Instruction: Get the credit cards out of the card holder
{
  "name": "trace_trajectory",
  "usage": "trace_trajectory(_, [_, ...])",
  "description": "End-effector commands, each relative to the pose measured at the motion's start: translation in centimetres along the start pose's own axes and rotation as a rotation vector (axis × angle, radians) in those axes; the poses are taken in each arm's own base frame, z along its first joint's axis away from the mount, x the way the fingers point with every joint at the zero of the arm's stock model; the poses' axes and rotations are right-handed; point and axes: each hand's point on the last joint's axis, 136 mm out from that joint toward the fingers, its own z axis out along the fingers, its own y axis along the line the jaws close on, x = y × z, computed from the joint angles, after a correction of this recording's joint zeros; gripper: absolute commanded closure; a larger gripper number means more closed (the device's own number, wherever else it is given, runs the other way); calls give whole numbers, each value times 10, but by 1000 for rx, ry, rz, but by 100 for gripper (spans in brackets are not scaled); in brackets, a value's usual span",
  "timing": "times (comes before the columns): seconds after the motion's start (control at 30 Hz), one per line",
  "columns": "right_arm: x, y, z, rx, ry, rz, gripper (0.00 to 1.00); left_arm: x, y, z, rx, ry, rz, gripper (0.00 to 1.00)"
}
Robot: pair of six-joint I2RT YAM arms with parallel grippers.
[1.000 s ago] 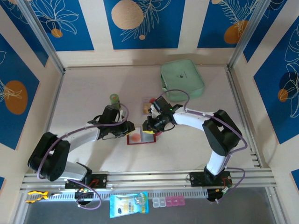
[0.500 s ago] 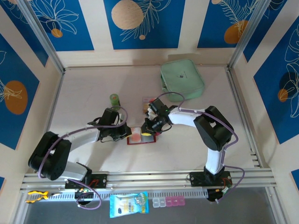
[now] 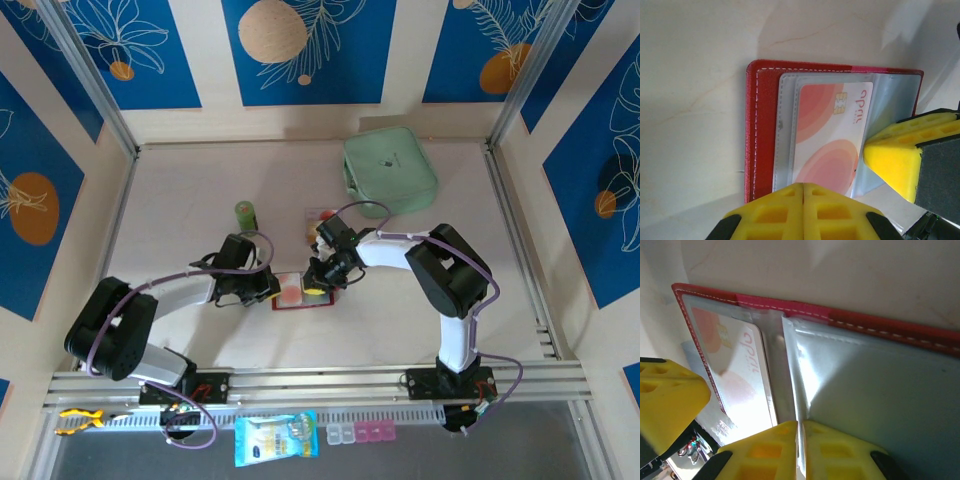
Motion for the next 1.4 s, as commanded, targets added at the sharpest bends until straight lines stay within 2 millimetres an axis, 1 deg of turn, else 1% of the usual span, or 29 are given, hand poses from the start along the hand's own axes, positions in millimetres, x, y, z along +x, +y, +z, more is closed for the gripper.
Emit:
trace_trajectory(0.0, [6,-16,1,60,23,24,86,0,6,-3,-24,3,9,92])
trace_trajectory(0.13, [4,-1,-8,18,0,0,84,-2,-2,-7,-4,-4,20,92])
trace_trajectory(0.27, [1,17,-17,-31,-20,-24,82,-4,-6,-6,4,-1,27,93])
trace_trajectory(0.47, [-2,29,-23,-59,-28,-37,81,-6,-13,-4,32,4,36,94])
trace_trajectory(0.57, [-3,32,-23,-66,-30,-40,81,-7,-14,-4,31,2,42,95])
trace_trajectory(0.73, [-6,36,-22,-76,-23,-44,80,-6,-6,-1,4,8,49,95])
trace_trajectory(1.07, [-8,41,-18,-81,-11,-48,74,-2,8,7,-33,27,42,96])
trace_trajectory(1.37, [-9,43,-11,-84,11,-50,74,-1,9,5,-36,21,41,97])
